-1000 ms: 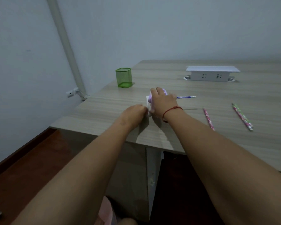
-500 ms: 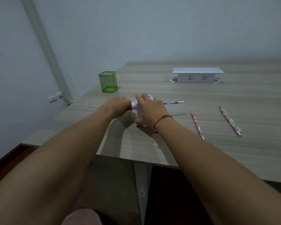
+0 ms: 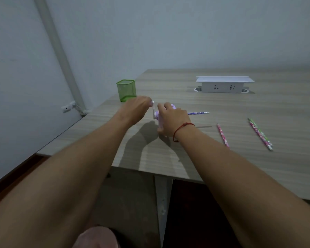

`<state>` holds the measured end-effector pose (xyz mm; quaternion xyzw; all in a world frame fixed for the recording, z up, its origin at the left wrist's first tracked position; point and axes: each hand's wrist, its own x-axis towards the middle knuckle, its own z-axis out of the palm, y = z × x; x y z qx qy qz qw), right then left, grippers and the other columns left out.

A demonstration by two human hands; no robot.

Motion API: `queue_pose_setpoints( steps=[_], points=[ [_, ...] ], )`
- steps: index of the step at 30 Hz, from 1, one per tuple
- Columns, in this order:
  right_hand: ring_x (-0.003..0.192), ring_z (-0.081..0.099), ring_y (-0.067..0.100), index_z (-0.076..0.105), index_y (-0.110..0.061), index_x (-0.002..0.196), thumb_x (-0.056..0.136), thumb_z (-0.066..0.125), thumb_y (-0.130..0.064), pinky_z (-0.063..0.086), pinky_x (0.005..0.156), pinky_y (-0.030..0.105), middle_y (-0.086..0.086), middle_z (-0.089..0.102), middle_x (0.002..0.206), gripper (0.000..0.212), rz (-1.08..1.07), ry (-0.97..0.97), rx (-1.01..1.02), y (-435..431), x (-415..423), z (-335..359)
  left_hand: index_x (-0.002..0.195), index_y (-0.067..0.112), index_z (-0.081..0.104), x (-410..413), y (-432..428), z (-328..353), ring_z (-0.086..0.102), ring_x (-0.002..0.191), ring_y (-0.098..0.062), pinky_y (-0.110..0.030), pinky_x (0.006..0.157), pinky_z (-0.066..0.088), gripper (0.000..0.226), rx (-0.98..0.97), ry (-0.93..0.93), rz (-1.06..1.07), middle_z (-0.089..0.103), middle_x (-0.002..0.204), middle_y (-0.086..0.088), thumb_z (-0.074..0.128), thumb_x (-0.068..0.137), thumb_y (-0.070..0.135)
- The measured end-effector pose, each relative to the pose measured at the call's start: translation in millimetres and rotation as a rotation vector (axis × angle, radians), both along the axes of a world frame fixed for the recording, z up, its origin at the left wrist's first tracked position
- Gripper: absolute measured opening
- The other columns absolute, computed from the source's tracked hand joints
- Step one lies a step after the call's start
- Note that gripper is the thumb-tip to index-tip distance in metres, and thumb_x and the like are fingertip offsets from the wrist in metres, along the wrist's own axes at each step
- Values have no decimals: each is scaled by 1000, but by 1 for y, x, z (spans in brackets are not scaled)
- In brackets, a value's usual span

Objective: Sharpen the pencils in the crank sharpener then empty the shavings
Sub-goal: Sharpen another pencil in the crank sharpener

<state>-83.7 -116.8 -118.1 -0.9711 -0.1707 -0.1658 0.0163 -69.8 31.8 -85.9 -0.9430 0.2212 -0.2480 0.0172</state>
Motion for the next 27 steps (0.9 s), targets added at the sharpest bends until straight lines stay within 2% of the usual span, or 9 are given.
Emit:
queue_pose_setpoints(
  steps=[3,9,14,18,23,27],
  points=[
    [117,54,33,41,-14,131,86,60,-32,49,89,50,8,47,131,53,-28,22,16,5,2,1,100,2,62,-21,1,-8,61,91,-34,-38,69,45,16,-29,-68,-67,64,98,-19,46,97,4],
    [117,54,33,41,-16,132,80,66,-29,50,89,46,8,46,133,59,-43,27,31,7,4,-2,106,6,63,-44,2,-36,63,91,-27,-34,74,49,15,-59,-55,-109,66,102,-14,53,94,9],
    [120,52,32,42,-17,131,78,69,-34,49,92,47,8,46,134,62,-40,66,37,8,8,-2,108,7,63,-42,0,-50,65,91,-25,-31,76,51,17,-74,19,-47,67,102,-13,56,93,12],
    [118,53,32,43,-17,127,77,66,-35,49,90,47,7,48,131,58,-8,29,60,5,10,-5,105,9,64,-36,-5,-61,63,95,-25,-33,82,50,17,-79,173,23,66,106,-11,54,93,14],
    [116,53,30,37,-16,138,82,63,-43,50,90,46,8,46,136,67,61,-5,30,-2,10,-6,111,12,64,-5,-2,-51,61,105,-26,-35,87,46,24,116,292,48,63,116,-9,54,92,23],
    [112,55,31,34,-16,140,79,68,-44,50,91,46,7,45,136,75,44,-4,18,-3,7,-4,114,14,61,23,0,-36,62,103,-29,-40,86,50,26,188,259,71,65,116,-9,48,95,26]
  ],
)
